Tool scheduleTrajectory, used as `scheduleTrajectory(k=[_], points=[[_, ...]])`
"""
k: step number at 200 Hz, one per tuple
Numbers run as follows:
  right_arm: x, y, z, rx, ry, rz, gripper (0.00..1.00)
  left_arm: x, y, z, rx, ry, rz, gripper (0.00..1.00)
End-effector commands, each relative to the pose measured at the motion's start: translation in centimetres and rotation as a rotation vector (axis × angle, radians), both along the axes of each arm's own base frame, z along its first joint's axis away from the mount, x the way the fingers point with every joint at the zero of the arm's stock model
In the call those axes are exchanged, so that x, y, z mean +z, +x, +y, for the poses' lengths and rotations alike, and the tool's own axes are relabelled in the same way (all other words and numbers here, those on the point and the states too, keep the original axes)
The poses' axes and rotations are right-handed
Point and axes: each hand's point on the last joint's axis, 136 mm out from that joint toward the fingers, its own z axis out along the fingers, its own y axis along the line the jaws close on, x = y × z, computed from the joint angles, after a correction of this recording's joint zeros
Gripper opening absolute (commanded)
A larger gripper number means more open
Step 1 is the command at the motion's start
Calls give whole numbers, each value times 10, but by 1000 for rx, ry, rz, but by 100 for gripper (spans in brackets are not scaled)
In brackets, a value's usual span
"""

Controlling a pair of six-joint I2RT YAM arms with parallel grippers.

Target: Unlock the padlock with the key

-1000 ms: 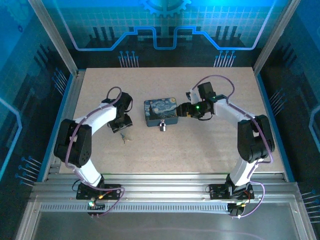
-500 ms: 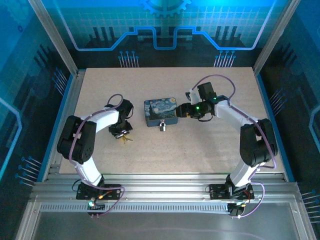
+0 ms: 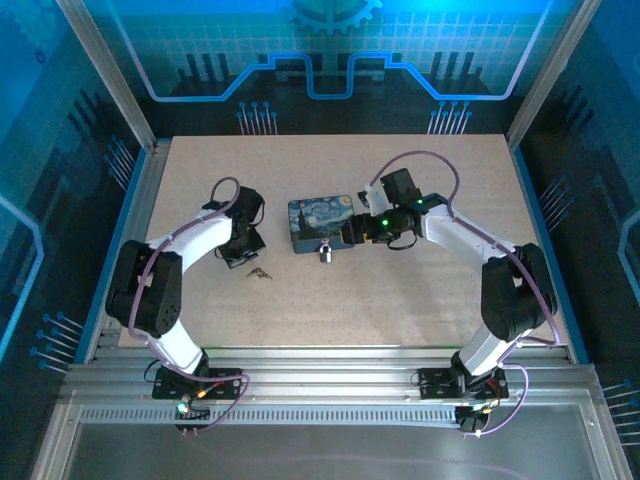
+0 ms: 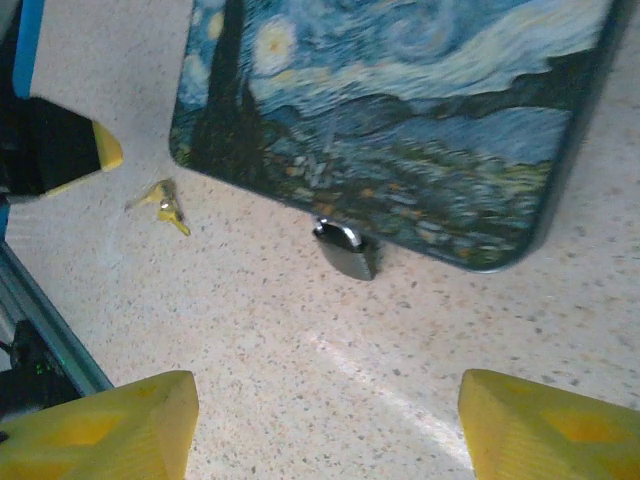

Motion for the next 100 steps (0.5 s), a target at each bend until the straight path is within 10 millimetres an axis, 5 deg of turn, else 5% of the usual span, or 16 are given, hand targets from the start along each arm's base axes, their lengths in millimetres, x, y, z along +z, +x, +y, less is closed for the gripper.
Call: scheduleTrajectory(k=[1, 55, 69, 100], points=[[13, -7, 17, 61, 13, -34, 69, 26, -1, -4, -28, -32, -34, 0], [9, -23, 67, 189, 41, -58, 69, 44, -1, -9, -59, -62, -76, 0], [7, -22, 73, 191, 42, -52, 69, 29, -4, -9, -70, -56, -19, 25], [4, -22, 74, 179, 34, -46, 69, -8, -11, -10, -37, -63, 69, 51]])
